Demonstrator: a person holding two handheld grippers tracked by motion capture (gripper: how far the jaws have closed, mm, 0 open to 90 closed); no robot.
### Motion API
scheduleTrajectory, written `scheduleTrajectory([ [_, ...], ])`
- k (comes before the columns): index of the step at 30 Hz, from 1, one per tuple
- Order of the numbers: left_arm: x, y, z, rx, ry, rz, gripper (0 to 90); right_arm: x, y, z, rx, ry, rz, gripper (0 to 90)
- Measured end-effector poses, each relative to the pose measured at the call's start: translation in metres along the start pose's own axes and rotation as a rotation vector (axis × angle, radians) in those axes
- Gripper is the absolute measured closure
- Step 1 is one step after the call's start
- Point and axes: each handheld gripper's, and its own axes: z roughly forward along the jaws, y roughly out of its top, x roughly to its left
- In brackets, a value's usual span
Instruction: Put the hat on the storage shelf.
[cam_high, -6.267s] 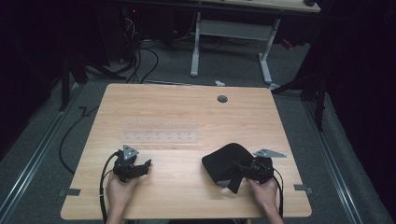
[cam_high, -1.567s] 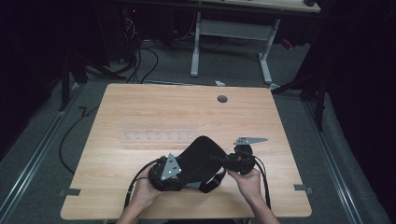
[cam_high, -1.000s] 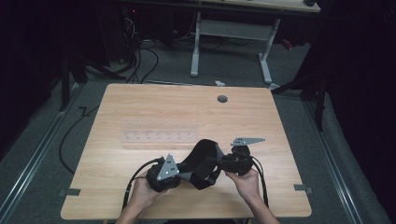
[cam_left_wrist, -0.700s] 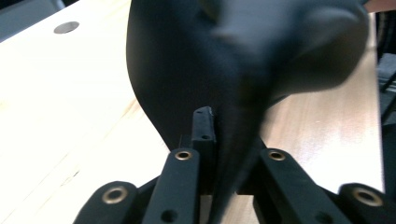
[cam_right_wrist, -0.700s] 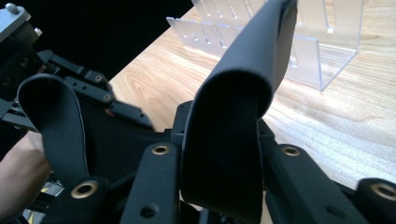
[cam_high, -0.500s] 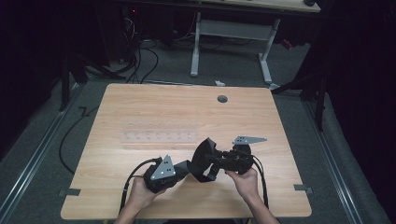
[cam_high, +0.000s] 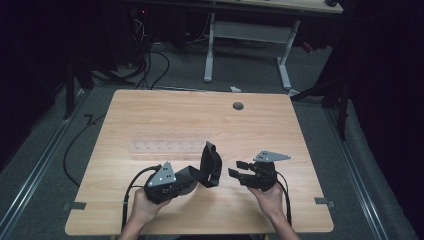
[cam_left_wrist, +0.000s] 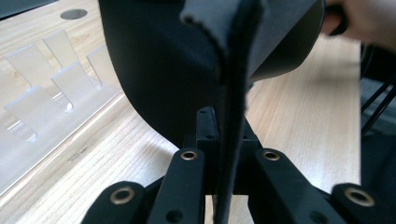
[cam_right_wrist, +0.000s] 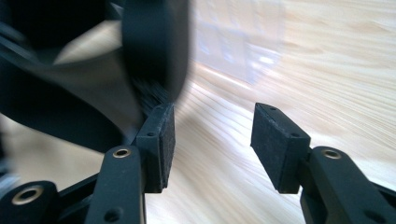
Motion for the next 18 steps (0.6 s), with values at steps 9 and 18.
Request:
scheduleTrajectory([
  [9, 0.009, 0.011, -0.016, -0.071, 0.010, -0.062, 86.2, -0.024, -0.027, 0.013, 0.102, -0.253, -0.029, 44.2],
  [18, 0.016, 0.014, -0.022, -0.096, 0.050, -0.069, 86.2, -0.038, -0.038, 0.016, 0.116, -0.308, -0.002, 41.9],
])
